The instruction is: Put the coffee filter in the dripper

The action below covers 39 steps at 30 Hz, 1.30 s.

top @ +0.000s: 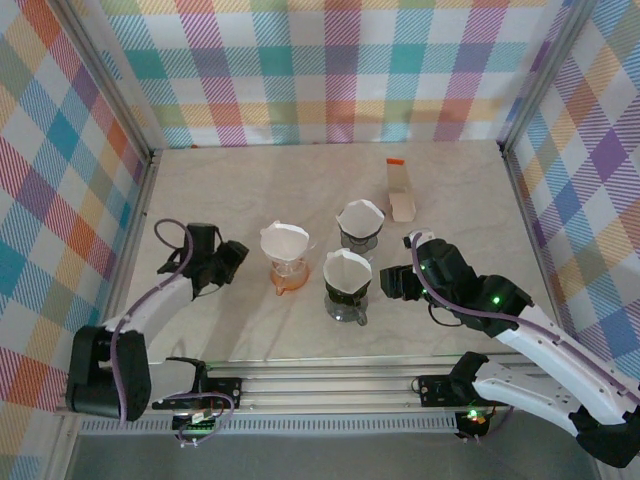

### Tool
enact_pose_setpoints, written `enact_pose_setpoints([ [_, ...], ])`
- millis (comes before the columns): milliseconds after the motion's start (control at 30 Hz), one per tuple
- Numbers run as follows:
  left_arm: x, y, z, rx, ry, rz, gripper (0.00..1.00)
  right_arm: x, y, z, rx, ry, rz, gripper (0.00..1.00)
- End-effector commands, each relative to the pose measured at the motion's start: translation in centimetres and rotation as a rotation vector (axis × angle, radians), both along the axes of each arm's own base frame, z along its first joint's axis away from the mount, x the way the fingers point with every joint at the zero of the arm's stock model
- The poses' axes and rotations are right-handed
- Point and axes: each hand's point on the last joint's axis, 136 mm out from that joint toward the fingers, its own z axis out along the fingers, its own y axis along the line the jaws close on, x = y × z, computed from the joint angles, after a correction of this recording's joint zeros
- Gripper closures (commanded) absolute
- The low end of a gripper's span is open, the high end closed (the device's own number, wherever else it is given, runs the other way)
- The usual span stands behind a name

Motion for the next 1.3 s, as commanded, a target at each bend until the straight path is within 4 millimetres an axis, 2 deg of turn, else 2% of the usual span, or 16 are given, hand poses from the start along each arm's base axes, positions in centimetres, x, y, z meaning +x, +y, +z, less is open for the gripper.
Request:
enact_pose_setpoints([
  [0,-0.2,3.1,3.6,0.211,-0.038,0.012,0.39,0.3,0.1,0.6,0.029,-0.033,-0.012,0.3],
  [100,0.7,4.9,7.0,0.362,-0.06,0.007,0.25,0.3,0.2,0.6,0.037,-0.038,-0.007,0.29],
  [233,2.5,7.5,9.8,0.543,-0.034,0.042,0.07,0.4,0.5,0.7,0.05,-0.05,-0.001,0.27],
  [300,3.8,7.6,10.3,0.591,-0.047,0.019,0.06,0.5,0.5,0.8,0.053,-0.055,-0.001,0.01],
  [367,5.4,7.0,10.5,0.623,-0.099,-0.053,0.05,0.5,0.5,0.8,0.058,-0.06,-0.002,0.01],
  [600,7.7,9.5,8.5,0.827,-0.162,-0.001,0.0,0.5,-0.1,0.4,0.038,-0.077,-0.015,0.01],
  [800,7.8,10.8,3.8,1.016,-0.118,-0.085,0.0,0.6,-0.7,0.2,0.015,-0.086,-0.033,0.01],
  [1000,7.7,10.4,0.6,1.068,-0.212,-0.137,0.0,0.8,-1.0,0.6,0.015,-0.122,-0.04,0.01],
  [1133,8.5,9.5,-0.2,1.034,-0.275,-0.141,0.0,1.0,-1.3,0.8,0.012,-0.152,-0.045,0.01],
  [1200,8.6,10.0,-0.5,1.048,-0.271,-0.107,0.0,1.0,-1.5,0.8,0.008,-0.163,-0.044,0.01],
  [1267,8.8,9.7,-0.9,1.045,-0.285,-0.128,0.0,1.0,-1.6,0.7,0.001,-0.169,-0.045,0.01],
])
